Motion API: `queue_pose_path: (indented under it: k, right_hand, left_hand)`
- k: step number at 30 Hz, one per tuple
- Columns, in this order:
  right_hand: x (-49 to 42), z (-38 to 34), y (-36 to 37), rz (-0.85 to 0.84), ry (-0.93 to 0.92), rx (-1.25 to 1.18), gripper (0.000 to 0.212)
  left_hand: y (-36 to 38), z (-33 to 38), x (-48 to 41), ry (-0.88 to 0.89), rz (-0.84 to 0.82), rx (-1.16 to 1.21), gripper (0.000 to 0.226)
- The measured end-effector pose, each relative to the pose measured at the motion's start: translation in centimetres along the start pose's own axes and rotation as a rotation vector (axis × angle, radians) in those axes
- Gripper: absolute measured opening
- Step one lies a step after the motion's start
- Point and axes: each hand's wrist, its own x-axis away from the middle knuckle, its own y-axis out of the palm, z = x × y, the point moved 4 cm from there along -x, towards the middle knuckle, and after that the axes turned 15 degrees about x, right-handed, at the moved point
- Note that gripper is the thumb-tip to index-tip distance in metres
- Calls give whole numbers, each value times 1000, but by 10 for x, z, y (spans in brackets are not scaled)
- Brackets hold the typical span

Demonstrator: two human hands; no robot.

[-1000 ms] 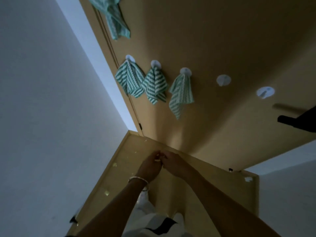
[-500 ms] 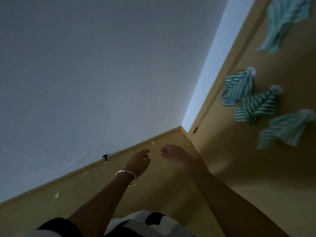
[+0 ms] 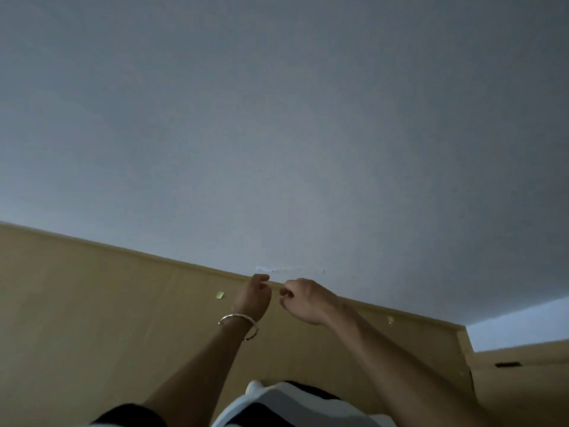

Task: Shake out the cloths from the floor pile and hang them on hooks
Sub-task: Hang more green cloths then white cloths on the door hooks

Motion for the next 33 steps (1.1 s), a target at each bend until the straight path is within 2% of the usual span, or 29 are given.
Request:
queue_pose_path:
  k: [7,14,19,22,26,29,33]
  right_hand:
    - [-67,-85,-4,-94,-141,88,35]
    - [-123,-197,7,-222,-377,176,35]
    - [-166,-264,-4,-291,-515,234,38]
    - [-197,-291,-23,-286,-571,232,38]
    - [-246,-313,-53,-286,-592,229,39]
    - [-280,-333,-66,-306,-615,279,39]
    - [-299,-386,-65,-346,-719,416,38]
  left_hand:
    - [-120,-42,-1,-104,247,123,33]
    - [-223,-97,22,-274,518,250,32]
    - [-277,-88,2,-277,668,280,32]
    - [-304,-66,-27,-264,703,257,31]
    - [-327,-38,-71,-287,667,152,32]
    - [-346,-34,-95,-299,687,185,32]
    - [-378,-52,-86,-345,758,280,29]
